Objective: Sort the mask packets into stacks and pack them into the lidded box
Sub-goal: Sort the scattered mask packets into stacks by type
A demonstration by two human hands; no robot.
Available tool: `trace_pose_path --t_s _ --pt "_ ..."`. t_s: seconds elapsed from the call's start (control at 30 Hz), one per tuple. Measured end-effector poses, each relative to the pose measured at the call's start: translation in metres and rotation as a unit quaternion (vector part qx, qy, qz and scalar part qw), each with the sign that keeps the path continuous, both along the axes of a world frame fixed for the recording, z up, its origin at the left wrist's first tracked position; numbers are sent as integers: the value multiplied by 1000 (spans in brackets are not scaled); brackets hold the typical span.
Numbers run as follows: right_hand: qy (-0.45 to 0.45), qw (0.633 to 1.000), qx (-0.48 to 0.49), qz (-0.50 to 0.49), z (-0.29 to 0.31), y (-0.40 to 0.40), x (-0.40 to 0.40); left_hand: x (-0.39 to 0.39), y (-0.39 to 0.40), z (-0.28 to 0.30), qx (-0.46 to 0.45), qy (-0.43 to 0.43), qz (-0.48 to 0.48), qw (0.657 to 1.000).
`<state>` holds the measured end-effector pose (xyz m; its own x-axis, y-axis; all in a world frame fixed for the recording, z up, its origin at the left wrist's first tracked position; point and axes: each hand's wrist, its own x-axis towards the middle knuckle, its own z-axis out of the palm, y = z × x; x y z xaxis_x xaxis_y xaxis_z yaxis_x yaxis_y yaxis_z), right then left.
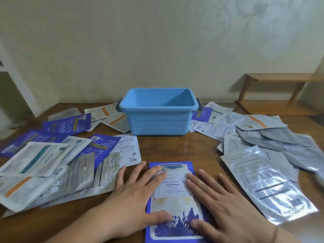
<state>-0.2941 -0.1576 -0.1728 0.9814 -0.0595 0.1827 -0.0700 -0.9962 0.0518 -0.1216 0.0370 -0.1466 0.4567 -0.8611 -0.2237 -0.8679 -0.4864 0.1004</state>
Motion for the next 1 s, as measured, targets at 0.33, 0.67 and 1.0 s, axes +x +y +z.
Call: trace_pose_path --t_s 0.33,0.67,1.0 --pt "30 999 -36 0 -13 -14 1 15 -10 11 118 27 -31 992" --pt "3 987 138 -85 78 -79 49 22 -70 33 23 51 -56 997" --pt "102 964 130 -207 56 -235 207 34 -162 25 -132 81 -14 988"
